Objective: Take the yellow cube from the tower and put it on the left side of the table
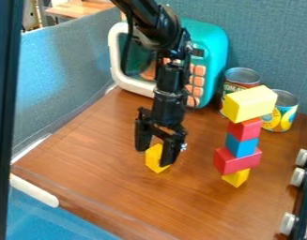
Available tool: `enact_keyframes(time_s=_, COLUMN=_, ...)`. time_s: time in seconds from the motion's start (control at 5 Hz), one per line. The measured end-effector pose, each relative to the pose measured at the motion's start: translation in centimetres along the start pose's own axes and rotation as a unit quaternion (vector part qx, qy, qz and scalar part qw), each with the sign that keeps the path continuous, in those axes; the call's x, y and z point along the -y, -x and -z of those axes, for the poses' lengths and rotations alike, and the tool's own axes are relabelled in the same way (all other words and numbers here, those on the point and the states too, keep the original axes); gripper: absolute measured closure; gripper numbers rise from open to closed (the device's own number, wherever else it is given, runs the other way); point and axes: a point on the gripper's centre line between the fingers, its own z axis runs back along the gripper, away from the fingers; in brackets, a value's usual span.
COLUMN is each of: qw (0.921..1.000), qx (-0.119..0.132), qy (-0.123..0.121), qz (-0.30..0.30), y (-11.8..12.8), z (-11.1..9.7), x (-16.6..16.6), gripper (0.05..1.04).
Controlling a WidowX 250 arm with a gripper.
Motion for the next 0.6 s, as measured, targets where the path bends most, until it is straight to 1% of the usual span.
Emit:
enact_keyframes(time_s=0.2, qw=0.9985, qx=0.048, qy=-0.016, qz=-0.023, y=1.0, z=-4.5, x=0.0, gripper=0.082)
enact_keyframes(time_s=0.4, qw=0.9956, qx=0.076, qy=-0.037, qz=-0.041, y=2.5, z=-8.3, x=-0.4, gripper=0.083)
enact_keyframes(time_s=0.6, qw=0.996, qx=0.066, qy=-0.04, qz=-0.044, y=3.0, z=-8.8, x=-0.5, gripper=0.083)
